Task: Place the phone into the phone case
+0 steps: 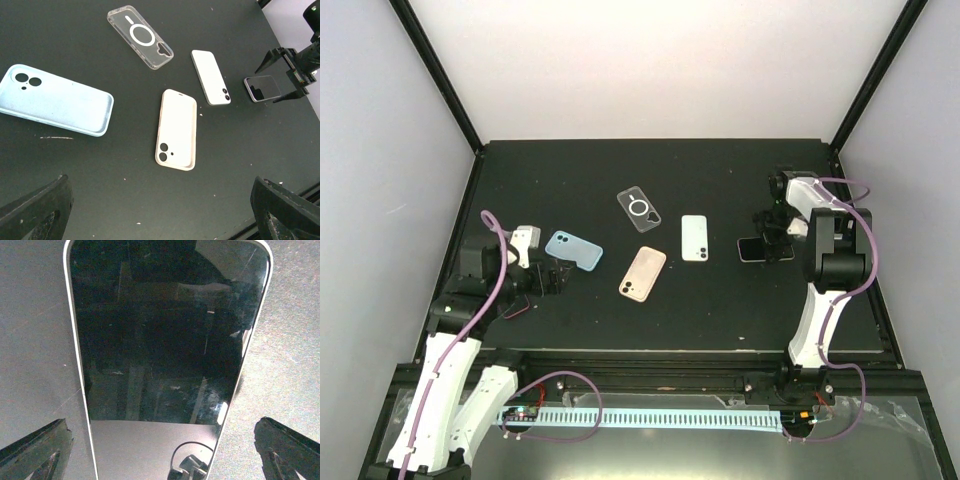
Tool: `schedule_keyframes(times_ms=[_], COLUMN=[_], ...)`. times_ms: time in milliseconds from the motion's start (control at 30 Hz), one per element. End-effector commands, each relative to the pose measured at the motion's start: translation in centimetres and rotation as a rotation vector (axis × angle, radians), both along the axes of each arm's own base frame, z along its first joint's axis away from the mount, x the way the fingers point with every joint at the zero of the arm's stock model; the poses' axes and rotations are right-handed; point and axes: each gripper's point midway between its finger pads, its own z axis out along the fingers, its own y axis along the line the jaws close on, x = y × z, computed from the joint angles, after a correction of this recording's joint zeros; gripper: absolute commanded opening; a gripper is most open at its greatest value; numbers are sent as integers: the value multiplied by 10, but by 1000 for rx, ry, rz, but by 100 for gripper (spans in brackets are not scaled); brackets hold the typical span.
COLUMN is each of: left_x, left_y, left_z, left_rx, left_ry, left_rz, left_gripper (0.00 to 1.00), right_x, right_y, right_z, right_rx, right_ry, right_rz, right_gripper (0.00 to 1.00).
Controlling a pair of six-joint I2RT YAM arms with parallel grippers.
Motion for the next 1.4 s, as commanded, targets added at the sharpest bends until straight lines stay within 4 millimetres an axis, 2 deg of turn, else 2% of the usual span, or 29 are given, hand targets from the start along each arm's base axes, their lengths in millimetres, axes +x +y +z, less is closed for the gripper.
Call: schedule_keyframes(times_ms=[0,367,533,733,900,1200,1367], left_x=[-1,3,6,8,15,35,47], left_y=[-3,-11,-18,-38,-54,-79,-101], left_z=[3,5,-3,-13,-23,-62,-82], left_rx=[-12,-65,-85,-104,-85,-62,-57], left_ry=[13,28,58,106,126,197,224], left_rz=[-14,-32,-40,-81,-97,-110,-152], left_gripper=[99,97,93,89,85,76,74], right_x=[-6,-8,-13,-18,-32,-58,-69], right_y=[-6,-2,-2,-11,-16,-23,-15], right_z=[2,-11,-18,-14,-15,-22,-25], right_rx=[-11,33,38,-18,-45,-88,-112], right_ry=[12,7,11,17,21,25,11], right_rz=[-41,-53,-44,48,114,251,345], right_gripper=[100,99,94,87,82,77,75])
